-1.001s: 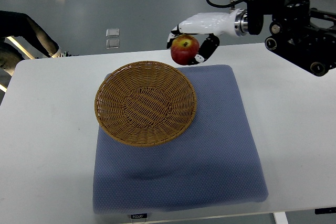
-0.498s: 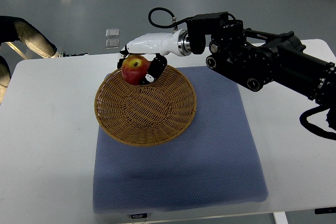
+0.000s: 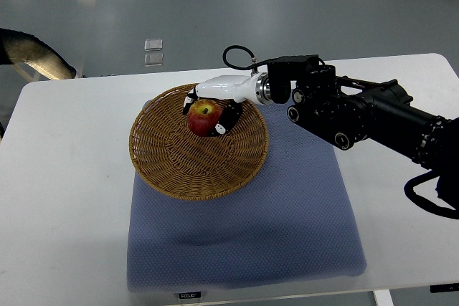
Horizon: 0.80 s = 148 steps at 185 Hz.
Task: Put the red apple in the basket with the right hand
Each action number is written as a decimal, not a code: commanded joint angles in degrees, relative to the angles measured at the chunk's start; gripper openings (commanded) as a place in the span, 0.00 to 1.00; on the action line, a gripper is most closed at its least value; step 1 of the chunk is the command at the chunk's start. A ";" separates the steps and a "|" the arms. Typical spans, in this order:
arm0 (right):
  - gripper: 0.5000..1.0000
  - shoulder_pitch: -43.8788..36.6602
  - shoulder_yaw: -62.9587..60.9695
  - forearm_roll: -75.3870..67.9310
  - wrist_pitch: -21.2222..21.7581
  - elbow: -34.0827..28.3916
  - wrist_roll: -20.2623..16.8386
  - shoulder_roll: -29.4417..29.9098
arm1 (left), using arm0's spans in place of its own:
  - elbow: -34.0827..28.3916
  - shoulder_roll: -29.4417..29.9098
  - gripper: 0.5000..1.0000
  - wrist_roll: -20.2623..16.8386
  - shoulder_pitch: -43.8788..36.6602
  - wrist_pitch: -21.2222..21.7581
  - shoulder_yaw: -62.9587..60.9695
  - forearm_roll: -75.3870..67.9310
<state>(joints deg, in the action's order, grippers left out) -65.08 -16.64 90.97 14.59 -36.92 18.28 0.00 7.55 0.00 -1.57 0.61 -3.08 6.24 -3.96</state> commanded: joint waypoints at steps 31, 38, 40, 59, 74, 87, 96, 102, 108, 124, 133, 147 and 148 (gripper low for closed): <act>0.59 0.84 -0.06 0.00 -1.58 0.01 0.00 0.00 | 0.01 0.00 1.00 -0.01 0.00 0.00 0.00 0.09; 0.61 0.84 -0.06 0.00 -1.67 0.01 0.00 0.00 | 0.01 0.00 1.00 -0.01 0.00 0.00 0.00 0.00; 0.61 0.84 -0.06 0.00 -1.67 0.01 0.00 0.00 | 0.01 0.00 1.00 -0.01 0.00 0.00 0.00 0.00; 0.68 0.84 -0.06 -0.09 -1.67 0.01 0.00 0.00 | 0.00 0.00 1.00 -0.01 0.00 0.00 0.00 0.00; 0.71 0.84 -0.24 -0.18 -1.67 0.01 0.09 0.00 | 0.01 0.00 1.00 -0.01 0.00 0.00 0.00 0.00; 0.72 0.84 -0.24 -0.18 -1.67 0.01 0.09 0.00 | 0.01 0.00 1.00 -0.01 0.00 0.00 0.00 0.00; 0.72 0.92 -0.24 -0.18 -1.67 0.01 0.09 0.00 | 0.01 0.00 1.00 -0.01 0.00 0.00 0.00 0.09; 0.72 0.92 -0.24 -0.18 -1.67 0.01 0.09 0.00 | 0.01 0.00 1.00 -0.01 0.00 0.00 0.00 0.00; 0.72 0.84 -0.24 -0.18 -1.67 -0.08 0.09 0.00 | -0.08 0.00 1.00 -0.01 0.00 0.00 0.00 0.00; 0.74 0.57 -0.41 -0.26 -1.67 -0.35 0.09 0.00 | 0.01 0.00 1.00 -0.01 0.00 0.00 0.00 0.00; 0.79 0.48 -0.77 -0.26 -1.67 -0.43 0.09 0.00 | 0.01 0.00 1.00 -0.01 0.00 0.00 0.00 0.00; 0.82 -0.13 -1.12 -0.26 -1.67 -0.52 0.09 0.00 | 0.01 0.00 1.00 -0.01 0.00 0.00 0.00 0.00; 0.82 -0.13 -1.12 -0.26 -1.67 -0.52 0.09 0.00 | 0.01 0.00 1.00 -0.01 0.00 0.00 0.00 0.00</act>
<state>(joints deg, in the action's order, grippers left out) -64.54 -17.31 90.71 12.91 -37.30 18.37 0.00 7.55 0.00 -1.59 0.62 -3.08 6.24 -3.96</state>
